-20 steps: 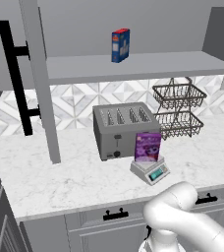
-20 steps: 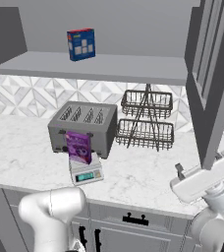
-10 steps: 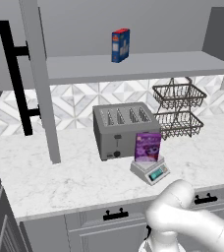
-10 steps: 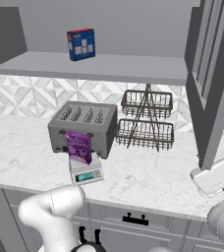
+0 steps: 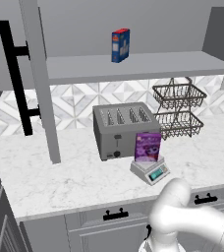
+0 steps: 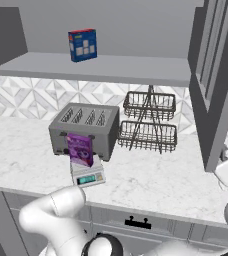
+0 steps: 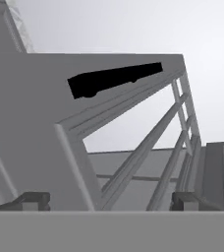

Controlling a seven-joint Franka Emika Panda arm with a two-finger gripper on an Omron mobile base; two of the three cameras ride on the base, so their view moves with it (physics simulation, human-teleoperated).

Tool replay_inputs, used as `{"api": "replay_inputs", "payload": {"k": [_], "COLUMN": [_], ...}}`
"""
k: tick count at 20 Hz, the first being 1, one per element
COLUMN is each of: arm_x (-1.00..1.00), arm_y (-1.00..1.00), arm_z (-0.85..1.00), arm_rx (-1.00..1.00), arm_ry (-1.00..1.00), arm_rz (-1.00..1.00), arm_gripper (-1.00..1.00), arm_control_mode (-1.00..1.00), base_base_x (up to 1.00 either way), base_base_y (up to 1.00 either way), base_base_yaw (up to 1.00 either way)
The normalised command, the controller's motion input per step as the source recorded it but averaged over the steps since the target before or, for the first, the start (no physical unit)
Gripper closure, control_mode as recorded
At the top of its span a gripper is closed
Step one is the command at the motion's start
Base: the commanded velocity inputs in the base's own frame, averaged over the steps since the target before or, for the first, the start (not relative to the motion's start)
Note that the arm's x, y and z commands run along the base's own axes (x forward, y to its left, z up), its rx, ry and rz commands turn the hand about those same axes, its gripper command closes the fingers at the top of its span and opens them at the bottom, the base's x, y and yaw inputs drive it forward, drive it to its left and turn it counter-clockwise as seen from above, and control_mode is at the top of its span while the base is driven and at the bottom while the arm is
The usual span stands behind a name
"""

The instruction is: Pick the cereal and place it on the digital scale for weighing, and close the cabinet.

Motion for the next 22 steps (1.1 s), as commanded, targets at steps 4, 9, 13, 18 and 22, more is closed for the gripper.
{"api": "replay_inputs", "payload": {"k": [4,9,13,18,22], "arm_x": [0.00,-0.22,-0.10,0.25,0.81], "arm_y": [0.66,1.00,1.00,1.00,1.00], "arm_z": [0.94,0.55,0.33,0.01,-0.07], "arm_rx": [0.00,-0.15,-0.25,-0.12,-0.02], "arm_ry": [-0.01,-0.04,-0.02,0.00,0.00], "arm_rz": [0.00,0.00,-0.06,-0.20,-0.28], "arm_gripper": [-1.00,-1.00,-1.00,-1.00,-1.00], "arm_control_mode": [-1.00,-1.00,-1.00,-1.00,-1.00], "base_base_x": [0.00,0.00,0.00,0.00,0.00], "base_base_y": [0.00,0.00,0.00,0.00,0.00], "base_base_yaw": [0.00,0.00,0.00,0.00,0.00]}}
